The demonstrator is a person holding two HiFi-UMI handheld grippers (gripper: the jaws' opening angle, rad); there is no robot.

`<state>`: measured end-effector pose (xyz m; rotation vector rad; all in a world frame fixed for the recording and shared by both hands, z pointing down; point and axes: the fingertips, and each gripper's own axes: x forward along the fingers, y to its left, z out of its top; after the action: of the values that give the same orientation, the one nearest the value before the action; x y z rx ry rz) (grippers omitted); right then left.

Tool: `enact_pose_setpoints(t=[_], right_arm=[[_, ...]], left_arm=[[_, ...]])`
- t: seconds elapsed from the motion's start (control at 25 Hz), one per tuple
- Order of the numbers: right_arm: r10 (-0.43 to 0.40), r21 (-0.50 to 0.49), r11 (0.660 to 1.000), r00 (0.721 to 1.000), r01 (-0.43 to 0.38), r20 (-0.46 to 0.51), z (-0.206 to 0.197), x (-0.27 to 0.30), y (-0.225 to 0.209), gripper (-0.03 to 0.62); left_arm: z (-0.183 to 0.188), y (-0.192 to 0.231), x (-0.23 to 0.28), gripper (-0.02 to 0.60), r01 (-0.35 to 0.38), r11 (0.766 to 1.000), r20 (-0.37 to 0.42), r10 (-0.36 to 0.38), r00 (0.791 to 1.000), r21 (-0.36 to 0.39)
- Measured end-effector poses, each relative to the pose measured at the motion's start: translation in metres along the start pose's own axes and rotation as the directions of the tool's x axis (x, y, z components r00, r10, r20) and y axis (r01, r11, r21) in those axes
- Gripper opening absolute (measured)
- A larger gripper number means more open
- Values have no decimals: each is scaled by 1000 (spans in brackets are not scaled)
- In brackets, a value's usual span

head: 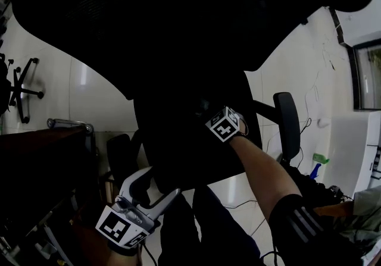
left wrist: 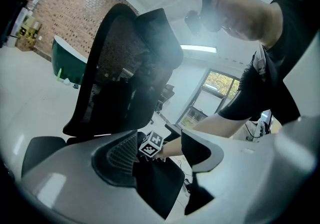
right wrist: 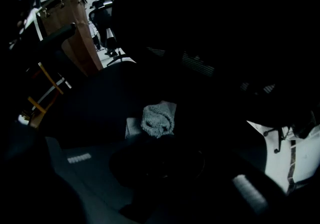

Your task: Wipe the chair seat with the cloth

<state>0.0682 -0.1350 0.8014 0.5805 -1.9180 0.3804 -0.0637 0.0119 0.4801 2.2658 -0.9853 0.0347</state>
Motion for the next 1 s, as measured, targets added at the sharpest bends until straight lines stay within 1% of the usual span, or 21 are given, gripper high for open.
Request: enact_pose_setpoints(t=[0.12,0.2,0.24,0.28,0.32,0.4,0.48,0.56,0.64,0.68,0.76,0.84,0.92,1.0], right_arm=[[-108,36,993,993,110,-54,-37,-26,-50,29],[-158,60,985,985,162,-68,-43,-38,-69,29],[-165,61,984,984,169,-62,-41,-41,-70,29],[-151,51,987,988,153,-40,-33,-42,-63,29],[-119,35,992,993,119,-8,-20,-42,-48,29],[-27,-14,1000,998,28,59,12,-37,-1,29],[78,-72,995,992,-71,104,44,-26,61,29],[167,-116,981,979,-153,118,65,-10,121,29],[223,-128,970,968,-207,118,79,3,164,29],[232,-116,969,966,-219,115,82,8,175,29],[231,-79,972,966,-223,119,81,13,179,29],[218,-74,975,969,-210,113,68,13,168,29],[180,-113,979,981,-172,68,41,9,145,29],[127,-129,984,992,-124,17,4,1,110,29]], left_arm=[[-1,0,-1,298,12,1000,-7,-12,1000,1],[-4,-1,-3,298,18,1000,-15,-18,1000,1],[-6,-2,-4,298,22,1000,-18,-22,1000,-1],[-7,-3,-5,298,25,1000,-21,-25,999,-2],[-7,-4,-6,298,27,1000,-23,-27,999,-2],[-7,-4,-8,298,28,1000,-29,-28,999,-2],[-7,-5,-9,298,28,1000,-35,-28,999,-1],[-6,-7,-9,298,31,1000,-40,-31,999,4],[-4,-6,-9,298,30,999,-39,-30,999,10],[-3,-6,-9,298,29,1000,-36,-29,999,11],[-4,-5,-9,298,28,1000,-32,-28,999,10],[-9,-4,-12,298,29,1000,-36,-29,999,6],[-13,-5,-16,298,30,1000,-41,-30,999,5],[-15,-6,-20,298,31,1000,-37,-31,999,5]])
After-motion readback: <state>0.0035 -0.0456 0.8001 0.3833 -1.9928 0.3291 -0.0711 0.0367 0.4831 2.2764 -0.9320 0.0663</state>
